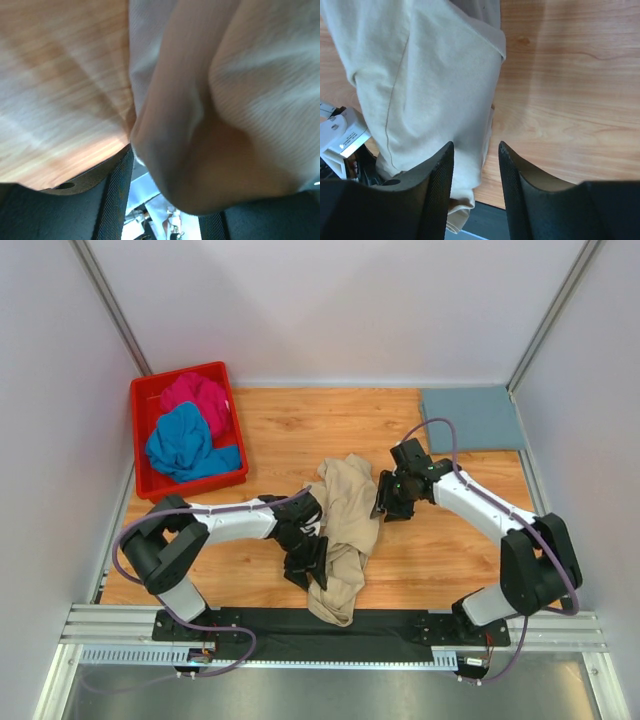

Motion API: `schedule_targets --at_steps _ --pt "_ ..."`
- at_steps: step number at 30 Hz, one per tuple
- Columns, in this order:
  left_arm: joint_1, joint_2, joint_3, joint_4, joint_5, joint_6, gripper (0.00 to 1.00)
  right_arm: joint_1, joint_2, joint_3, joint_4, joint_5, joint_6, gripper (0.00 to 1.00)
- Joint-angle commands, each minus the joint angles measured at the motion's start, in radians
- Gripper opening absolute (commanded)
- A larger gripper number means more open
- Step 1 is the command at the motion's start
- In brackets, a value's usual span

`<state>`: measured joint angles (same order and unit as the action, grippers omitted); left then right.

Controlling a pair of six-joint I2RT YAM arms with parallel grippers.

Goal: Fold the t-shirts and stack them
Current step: Flatten the tshirt out

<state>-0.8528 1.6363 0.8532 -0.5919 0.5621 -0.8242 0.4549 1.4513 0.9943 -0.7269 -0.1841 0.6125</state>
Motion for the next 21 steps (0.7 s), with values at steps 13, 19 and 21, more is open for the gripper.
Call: schedule_targets --at_steps 13,19,21 --pt "0.014 0.017 0.133 -0.173 -0.169 0.077 0.0 -0.025 0.149 0.151 -0.15 0.121 -0.031 0.0" --pt "0.141 -0.095 0.202 -0.365 -0.396 0.141 0.0 -0.079 0.074 0.179 -0.265 0.175 -0.08 0.0" --pt "0.172 -0.096 0.21 -0.397 -0.432 0.166 0.0 -0.085 0.048 0.188 -0.31 0.183 -0.098 0.0"
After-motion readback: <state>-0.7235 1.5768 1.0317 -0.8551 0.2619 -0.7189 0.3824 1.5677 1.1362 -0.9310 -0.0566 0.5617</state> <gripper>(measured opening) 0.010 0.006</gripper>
